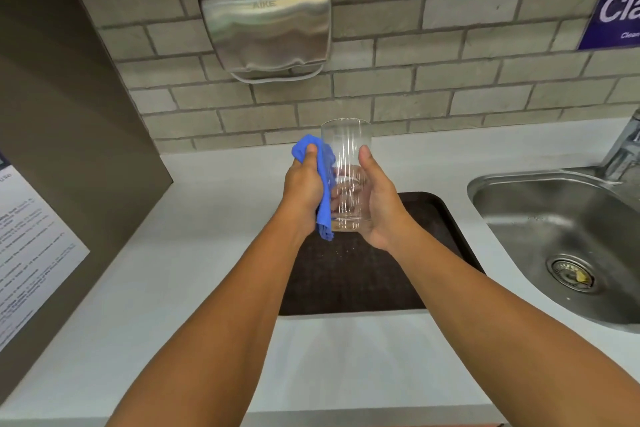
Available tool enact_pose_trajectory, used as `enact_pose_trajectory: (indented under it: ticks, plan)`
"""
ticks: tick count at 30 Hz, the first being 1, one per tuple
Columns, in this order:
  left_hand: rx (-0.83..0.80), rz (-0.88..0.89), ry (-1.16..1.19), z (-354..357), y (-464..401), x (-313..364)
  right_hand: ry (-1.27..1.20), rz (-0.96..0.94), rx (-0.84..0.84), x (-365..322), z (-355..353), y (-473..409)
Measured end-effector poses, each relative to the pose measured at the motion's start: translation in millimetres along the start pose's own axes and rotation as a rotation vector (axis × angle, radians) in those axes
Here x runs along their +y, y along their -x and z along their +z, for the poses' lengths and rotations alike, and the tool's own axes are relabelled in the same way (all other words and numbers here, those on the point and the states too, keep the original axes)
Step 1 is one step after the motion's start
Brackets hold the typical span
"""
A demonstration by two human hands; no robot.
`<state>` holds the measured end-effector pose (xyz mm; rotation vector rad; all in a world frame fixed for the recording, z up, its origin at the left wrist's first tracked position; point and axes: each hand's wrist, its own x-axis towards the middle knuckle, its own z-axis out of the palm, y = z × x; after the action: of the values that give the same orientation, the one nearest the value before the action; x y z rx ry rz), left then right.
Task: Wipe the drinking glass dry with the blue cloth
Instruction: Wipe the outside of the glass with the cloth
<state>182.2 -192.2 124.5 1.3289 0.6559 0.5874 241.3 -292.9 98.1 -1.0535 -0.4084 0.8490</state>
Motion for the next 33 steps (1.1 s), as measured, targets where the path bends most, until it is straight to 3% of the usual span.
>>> enact_pose_trajectory:
  ticks: [3, 7, 14, 18, 20, 23, 26, 28, 31, 33]
  plan:
    - [0.061, 0.115, 0.015, 4, -1, -2, 0.047, -0.021, 0.134, -1, 7, -1]
    - [0.173, 0.189, -0.026, 5, -1, -1, 0.225, -0.198, 0.375, -2, 9, -7]
    - [0.209, 0.320, -0.184, 11, 11, 0, 0.330, -0.175, 0.265, 4, 17, -6]
    - [0.173, 0.539, -0.355, 11, 16, -2, 0.140, -0.147, 0.177, 1, 14, -1]
    - [0.095, 0.469, -0.271, 5, 11, 4, 0.018, -0.087, 0.093, 0, 12, 3]
    - [-0.002, 0.178, -0.037, -4, 1, 8, -0.056, -0.039, -0.016, 1, 8, 4]
    - [-0.013, 0.045, -0.044, -3, 4, 9, -0.045, -0.016, -0.038, 1, 9, 6]
    - [0.048, 0.174, -0.098, 1, 8, 4, 0.009, -0.037, 0.046, 2, 11, 4]
    - [0.137, 0.534, -0.392, 4, 14, 0, 0.004, -0.080, 0.088, -1, 14, 4]
    - [0.118, 0.564, -0.373, 3, 10, 2, -0.037, -0.059, 0.038, -2, 12, 3]
